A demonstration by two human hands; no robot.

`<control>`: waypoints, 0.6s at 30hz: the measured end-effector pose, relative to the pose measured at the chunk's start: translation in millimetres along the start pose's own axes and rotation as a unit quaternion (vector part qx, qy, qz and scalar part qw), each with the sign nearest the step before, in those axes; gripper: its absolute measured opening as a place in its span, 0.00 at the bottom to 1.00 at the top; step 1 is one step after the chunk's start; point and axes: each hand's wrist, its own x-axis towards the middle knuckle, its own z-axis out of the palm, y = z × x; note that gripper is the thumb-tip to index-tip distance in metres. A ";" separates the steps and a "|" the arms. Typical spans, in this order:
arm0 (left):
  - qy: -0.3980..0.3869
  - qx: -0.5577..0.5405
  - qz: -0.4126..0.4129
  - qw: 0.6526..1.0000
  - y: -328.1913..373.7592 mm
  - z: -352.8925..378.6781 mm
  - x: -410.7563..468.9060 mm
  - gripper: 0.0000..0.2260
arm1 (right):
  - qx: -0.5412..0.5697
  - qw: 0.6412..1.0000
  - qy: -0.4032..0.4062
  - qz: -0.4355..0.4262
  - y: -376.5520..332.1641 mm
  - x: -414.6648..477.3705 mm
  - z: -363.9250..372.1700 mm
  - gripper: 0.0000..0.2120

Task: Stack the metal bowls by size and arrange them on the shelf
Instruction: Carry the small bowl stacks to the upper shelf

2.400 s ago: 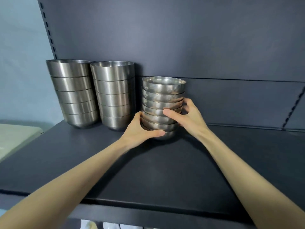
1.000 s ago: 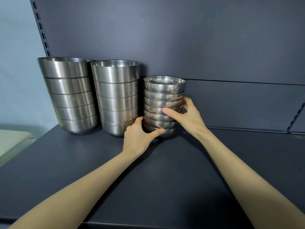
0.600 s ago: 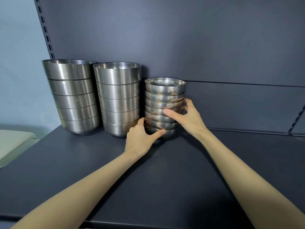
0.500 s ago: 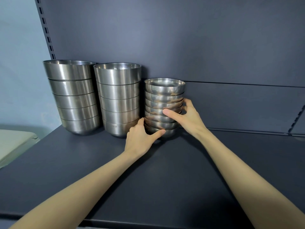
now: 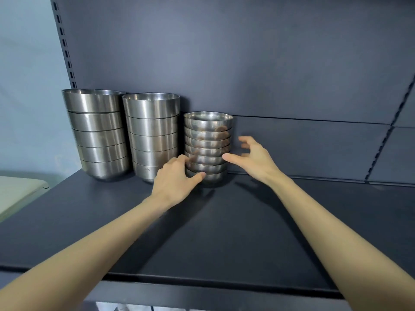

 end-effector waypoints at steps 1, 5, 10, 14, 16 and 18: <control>-0.005 0.011 0.021 1.000 4.6 -6.1 -1.2 0.24 | -0.023 1.000 0.004 -0.007 -2.4 -5.5 -7.3 0.35; -0.016 0.065 0.105 0.992 33.1 -35.7 -7.6 0.25 | -0.155 0.987 0.019 -0.041 -17.8 -34.0 -44.1 0.31; 0.005 0.154 0.224 0.962 75.9 -68.4 -27.5 0.26 | -0.244 0.965 0.075 -0.063 -39.3 -89.0 -101.7 0.29; 0.023 0.184 0.285 0.940 113.2 -80.5 -56.6 0.29 | -0.292 0.948 0.117 -0.043 -43.2 -144.1 -146.4 0.28; 0.029 0.186 0.309 0.932 133.4 -81.0 -72.9 0.29 | -0.313 0.940 0.130 -0.028 -40.8 -173.0 -167.8 0.28; 0.027 0.184 0.329 0.926 156.7 -78.8 -89.8 0.29 | -0.330 0.933 0.141 -0.016 -37.3 -201.4 -189.0 0.28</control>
